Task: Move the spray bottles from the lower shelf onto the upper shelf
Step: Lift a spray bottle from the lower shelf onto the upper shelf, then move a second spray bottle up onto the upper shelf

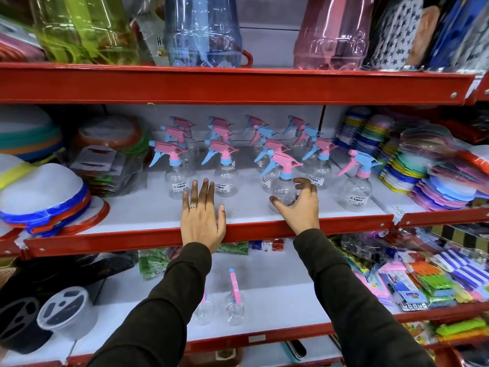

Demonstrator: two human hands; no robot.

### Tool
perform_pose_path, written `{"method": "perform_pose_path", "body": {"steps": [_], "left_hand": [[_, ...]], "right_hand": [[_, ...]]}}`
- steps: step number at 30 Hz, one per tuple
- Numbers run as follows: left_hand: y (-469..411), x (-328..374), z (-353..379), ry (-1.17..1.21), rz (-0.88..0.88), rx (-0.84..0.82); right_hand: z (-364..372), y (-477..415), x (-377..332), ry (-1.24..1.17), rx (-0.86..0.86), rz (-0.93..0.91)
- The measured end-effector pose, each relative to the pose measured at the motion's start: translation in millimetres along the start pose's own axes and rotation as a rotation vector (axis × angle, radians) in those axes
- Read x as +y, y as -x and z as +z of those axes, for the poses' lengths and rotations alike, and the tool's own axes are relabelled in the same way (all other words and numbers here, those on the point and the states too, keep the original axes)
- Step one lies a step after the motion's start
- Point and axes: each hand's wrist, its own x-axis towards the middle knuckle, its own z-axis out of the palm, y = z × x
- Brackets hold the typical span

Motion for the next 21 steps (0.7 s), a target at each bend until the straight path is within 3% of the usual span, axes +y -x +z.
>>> {"method": "perform_pose_path", "body": {"steps": [12,17,21], "left_hand": [[3.3,-2.4,-4.8,0.023,0.028,-0.029],[11.8,-23.5,-12.0,0.023,0.035,-0.035],[20.9,-69.8,-27.1,0.011,-0.026,-0.005]], "right_hand": [[-5.8,53.0,-15.8,-0.152,0.189,-0.171],[15.2,98.1,-18.5,-0.208,0.141,-0.207],[43.0,142.4,-5.1,-0.239,-0.003,-0.121]]}}
